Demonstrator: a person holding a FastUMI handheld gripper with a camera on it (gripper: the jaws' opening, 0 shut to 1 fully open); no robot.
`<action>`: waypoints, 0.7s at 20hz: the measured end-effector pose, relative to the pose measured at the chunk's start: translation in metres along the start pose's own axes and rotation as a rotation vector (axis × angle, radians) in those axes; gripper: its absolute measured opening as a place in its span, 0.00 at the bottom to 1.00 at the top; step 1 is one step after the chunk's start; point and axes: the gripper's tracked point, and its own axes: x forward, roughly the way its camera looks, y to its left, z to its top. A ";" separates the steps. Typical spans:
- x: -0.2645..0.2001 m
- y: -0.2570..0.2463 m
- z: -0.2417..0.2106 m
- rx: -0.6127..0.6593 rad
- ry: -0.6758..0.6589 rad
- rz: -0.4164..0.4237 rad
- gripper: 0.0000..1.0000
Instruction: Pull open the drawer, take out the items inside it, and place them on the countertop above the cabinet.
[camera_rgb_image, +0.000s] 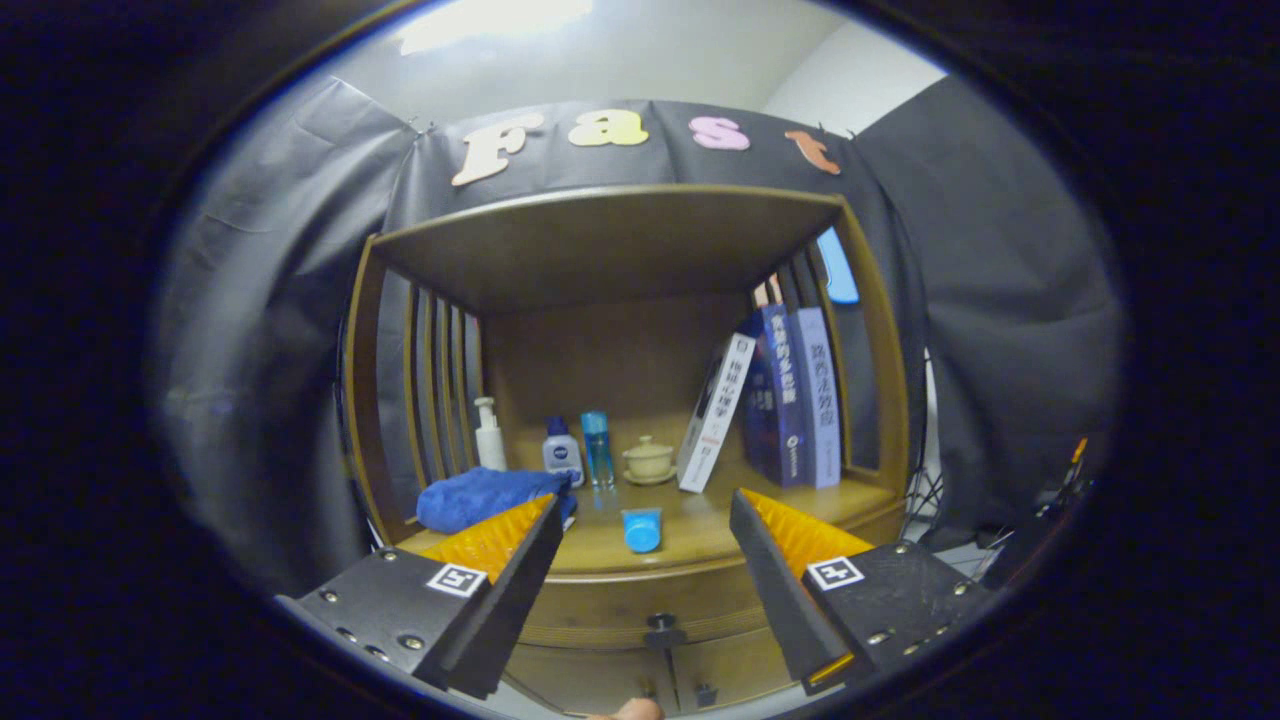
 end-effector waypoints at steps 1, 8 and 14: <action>-0.007 -0.006 0.013 -0.016 -0.015 -0.014 1.00; -0.064 -0.053 0.070 -0.086 -0.056 -0.134 1.00; -0.095 -0.063 0.083 -0.129 -0.040 -0.145 1.00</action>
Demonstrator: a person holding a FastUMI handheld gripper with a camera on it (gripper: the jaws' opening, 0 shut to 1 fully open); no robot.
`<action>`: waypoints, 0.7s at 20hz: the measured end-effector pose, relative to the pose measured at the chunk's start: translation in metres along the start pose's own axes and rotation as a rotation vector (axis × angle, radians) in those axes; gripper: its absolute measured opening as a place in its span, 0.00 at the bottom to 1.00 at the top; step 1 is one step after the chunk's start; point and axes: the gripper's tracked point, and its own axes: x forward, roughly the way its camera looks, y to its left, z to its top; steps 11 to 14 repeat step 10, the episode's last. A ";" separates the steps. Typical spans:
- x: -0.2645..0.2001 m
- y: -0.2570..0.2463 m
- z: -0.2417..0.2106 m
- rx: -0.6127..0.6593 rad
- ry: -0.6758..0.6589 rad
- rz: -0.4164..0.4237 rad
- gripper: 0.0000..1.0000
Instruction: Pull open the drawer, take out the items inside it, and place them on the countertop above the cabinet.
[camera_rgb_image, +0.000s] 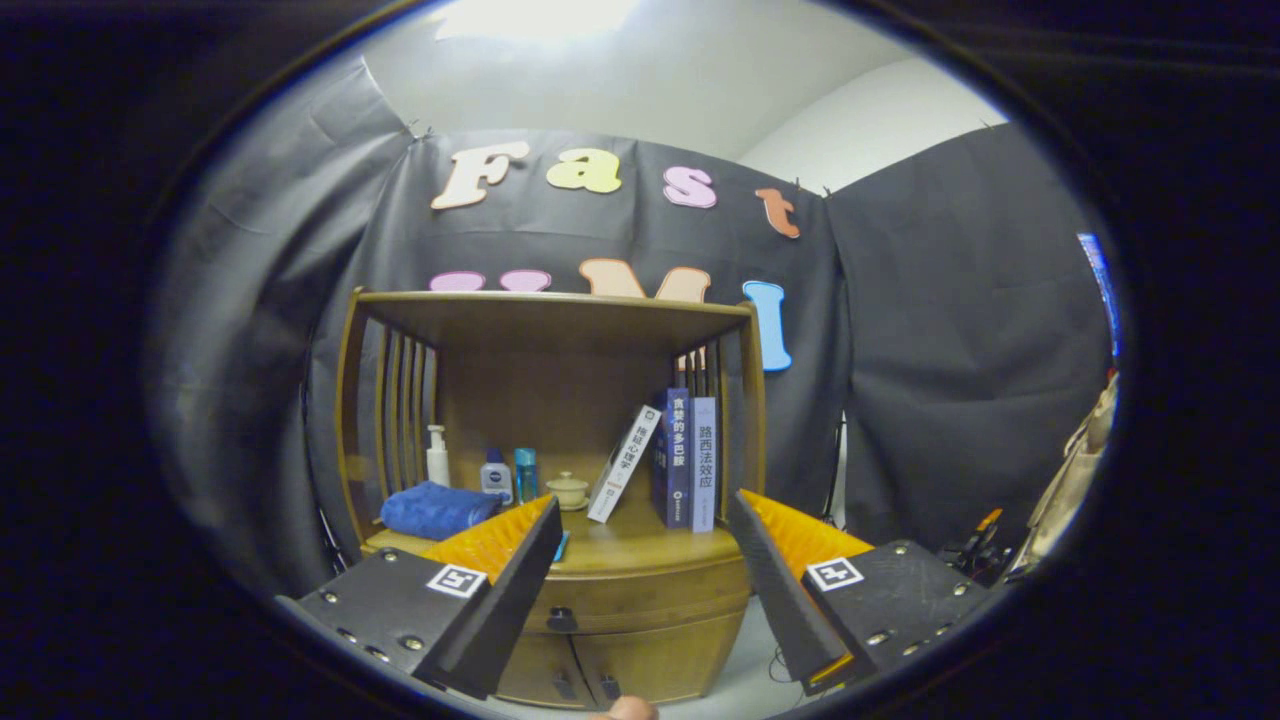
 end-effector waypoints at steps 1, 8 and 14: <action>-0.004 0.001 -0.001 -0.010 0.005 0.005 1.00; -0.020 0.014 -0.008 -0.049 0.042 0.037 1.00; -0.019 0.016 -0.009 -0.056 0.047 0.043 1.00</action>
